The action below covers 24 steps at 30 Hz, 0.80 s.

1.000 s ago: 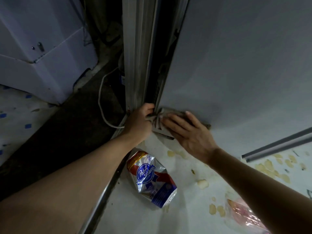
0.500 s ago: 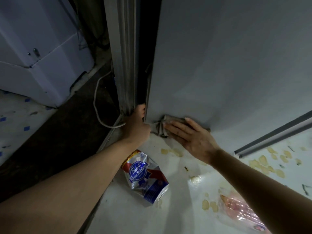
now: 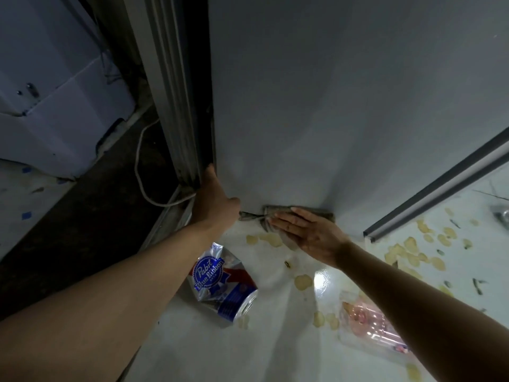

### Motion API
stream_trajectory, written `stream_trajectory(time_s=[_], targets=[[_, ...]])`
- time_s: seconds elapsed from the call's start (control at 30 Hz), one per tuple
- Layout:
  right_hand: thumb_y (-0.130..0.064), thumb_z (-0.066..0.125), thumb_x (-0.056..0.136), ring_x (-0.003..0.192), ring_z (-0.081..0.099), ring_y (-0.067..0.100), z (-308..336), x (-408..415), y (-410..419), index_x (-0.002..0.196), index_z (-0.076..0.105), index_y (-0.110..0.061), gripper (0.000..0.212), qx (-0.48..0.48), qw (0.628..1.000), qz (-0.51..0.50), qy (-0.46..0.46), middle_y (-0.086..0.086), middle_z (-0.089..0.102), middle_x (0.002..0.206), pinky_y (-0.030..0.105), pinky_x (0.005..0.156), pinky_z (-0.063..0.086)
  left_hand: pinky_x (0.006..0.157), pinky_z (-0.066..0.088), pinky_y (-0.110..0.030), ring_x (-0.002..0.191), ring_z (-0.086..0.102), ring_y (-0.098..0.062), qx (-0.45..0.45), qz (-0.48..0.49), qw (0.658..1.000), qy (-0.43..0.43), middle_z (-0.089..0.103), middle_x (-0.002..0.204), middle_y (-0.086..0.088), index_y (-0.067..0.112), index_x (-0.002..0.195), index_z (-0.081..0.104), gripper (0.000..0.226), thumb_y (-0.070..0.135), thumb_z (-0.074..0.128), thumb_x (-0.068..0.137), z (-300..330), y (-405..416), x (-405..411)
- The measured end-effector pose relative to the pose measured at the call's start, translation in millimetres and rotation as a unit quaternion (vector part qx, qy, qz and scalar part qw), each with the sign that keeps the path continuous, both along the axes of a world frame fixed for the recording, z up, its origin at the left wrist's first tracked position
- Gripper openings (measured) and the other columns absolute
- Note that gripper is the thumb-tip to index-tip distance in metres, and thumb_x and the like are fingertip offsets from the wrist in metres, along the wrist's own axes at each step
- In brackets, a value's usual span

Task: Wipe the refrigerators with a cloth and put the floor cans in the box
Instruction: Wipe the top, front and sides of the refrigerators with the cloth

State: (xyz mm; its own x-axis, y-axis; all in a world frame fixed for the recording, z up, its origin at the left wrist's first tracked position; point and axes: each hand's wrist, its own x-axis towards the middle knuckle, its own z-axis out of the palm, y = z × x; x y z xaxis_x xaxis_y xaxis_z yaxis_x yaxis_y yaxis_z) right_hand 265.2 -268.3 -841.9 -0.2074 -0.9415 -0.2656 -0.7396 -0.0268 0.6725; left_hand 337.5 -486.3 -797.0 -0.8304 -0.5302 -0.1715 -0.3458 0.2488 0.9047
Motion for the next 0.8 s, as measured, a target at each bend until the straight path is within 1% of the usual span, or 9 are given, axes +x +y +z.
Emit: stream_trajectory(time_s=[0.07,0.1,0.23,0.3,0.4,0.5,0.6,0.7,0.8], targets=[[-0.008,0.032,0.085,0.141,0.025,0.016,17.5,-5.1,10.8,0.14,0.043,-0.021,0.058,-0.107,0.994,0.017,0.026,-0.002,0.029,0.151,0.041,0.118,0.011,0.101,0.046,-0.039,0.122,0.052,-0.023,-0.007,-0.004,1.0,-0.003,0.051,0.136,-0.006,0.015,0.142,0.025,0.078,-0.005,0.057,0.075,-0.5,0.5,-1.4],[-0.007,0.039,0.084,0.14,0.027,0.018,23.5,-10.9,21.3,0.137,0.047,-0.021,0.055,-0.169,0.985,0.021,0.032,-0.001,0.034,0.149,0.041,0.118,0.014,0.101,0.045,-0.04,0.123,0.051,-0.024,-0.014,-0.004,1.0,-0.007,0.051,0.136,-0.006,0.015,0.142,0.025,0.078,-0.005,0.057,0.074,-0.9,-0.6,-1.5],[-0.004,0.034,0.092,0.145,0.014,0.022,47.2,-25.7,61.1,0.144,0.034,-0.016,0.053,-0.297,0.953,0.007,0.062,0.0,0.019,0.155,0.041,0.119,0.004,0.1,0.045,-0.038,0.121,0.051,-0.027,-0.05,0.008,0.999,-0.02,0.052,0.134,-0.01,0.013,0.14,0.025,0.077,-0.002,0.059,0.073,-4.4,0.4,-4.3],[-0.008,0.032,0.091,0.146,0.003,0.021,37.5,-24.1,65.6,0.146,0.027,-0.018,0.056,-0.265,0.96,-0.031,0.083,-0.002,0.011,0.156,0.04,0.119,0.0,0.092,0.044,-0.028,0.117,0.053,-0.027,-0.067,0.026,0.997,-0.02,0.051,0.134,-0.012,0.011,0.14,0.025,0.077,-0.001,0.059,0.072,-5.3,7.1,-6.7],[-0.016,0.037,0.09,0.144,-0.01,0.017,-5.2,-18.2,67.0,0.149,0.012,-0.03,0.065,-0.071,0.994,-0.007,0.081,-0.007,0.0,0.157,0.04,0.117,-0.01,0.076,0.036,-0.018,0.109,0.055,-0.026,-0.08,0.065,0.995,-0.013,0.052,0.133,-0.012,0.01,0.139,0.026,0.075,-0.001,0.059,0.072,-5.5,16.5,-9.6],[-0.035,0.037,0.093,0.141,0.004,-0.002,-8.1,-3.7,63.2,0.135,0.013,-0.06,0.054,0.016,0.996,-0.082,0.036,-0.037,0.003,0.143,0.032,0.116,-0.011,0.074,0.035,-0.018,0.11,0.055,-0.026,-0.083,0.073,0.994,-0.004,0.052,0.133,-0.008,0.013,0.14,0.025,0.078,-0.002,0.059,0.072,-6.4,18.4,-11.0],[-0.005,0.051,0.083,0.143,0.004,0.019,0.2,-10.2,72.3,0.145,0.03,-0.023,0.068,-0.068,0.997,-0.02,0.017,0.001,0.009,0.155,0.04,0.118,-0.005,0.073,0.04,-0.024,0.101,0.058,-0.026,-0.089,0.07,0.994,-0.011,0.055,0.13,-0.01,0.012,0.137,0.028,0.073,-0.002,0.058,0.072,-4.9,15.4,-10.1],[-0.001,0.032,0.093,0.143,0.018,0.022,35.5,-20.6,93.8,0.141,0.038,-0.015,0.05,-0.279,0.96,-0.023,-0.015,0.002,0.022,0.154,0.041,0.12,0.008,0.088,0.042,-0.03,0.116,0.054,-0.031,-0.103,0.062,0.993,-0.02,0.054,0.131,-0.013,0.008,0.133,0.031,0.068,-0.001,0.059,0.072,-4.4,13.1,-10.5],[-0.006,0.024,0.1,0.146,0.012,0.021,42.6,-26.9,118.2,0.143,0.033,-0.015,0.045,-0.327,0.944,-0.034,-0.018,-0.001,0.016,0.157,0.04,0.119,0.006,0.094,0.041,-0.032,0.121,0.05,-0.033,-0.102,0.067,0.992,-0.024,0.05,0.134,-0.015,0.006,0.133,0.031,0.068,-0.002,0.059,0.072,-3.7,14.8,-12.0]])
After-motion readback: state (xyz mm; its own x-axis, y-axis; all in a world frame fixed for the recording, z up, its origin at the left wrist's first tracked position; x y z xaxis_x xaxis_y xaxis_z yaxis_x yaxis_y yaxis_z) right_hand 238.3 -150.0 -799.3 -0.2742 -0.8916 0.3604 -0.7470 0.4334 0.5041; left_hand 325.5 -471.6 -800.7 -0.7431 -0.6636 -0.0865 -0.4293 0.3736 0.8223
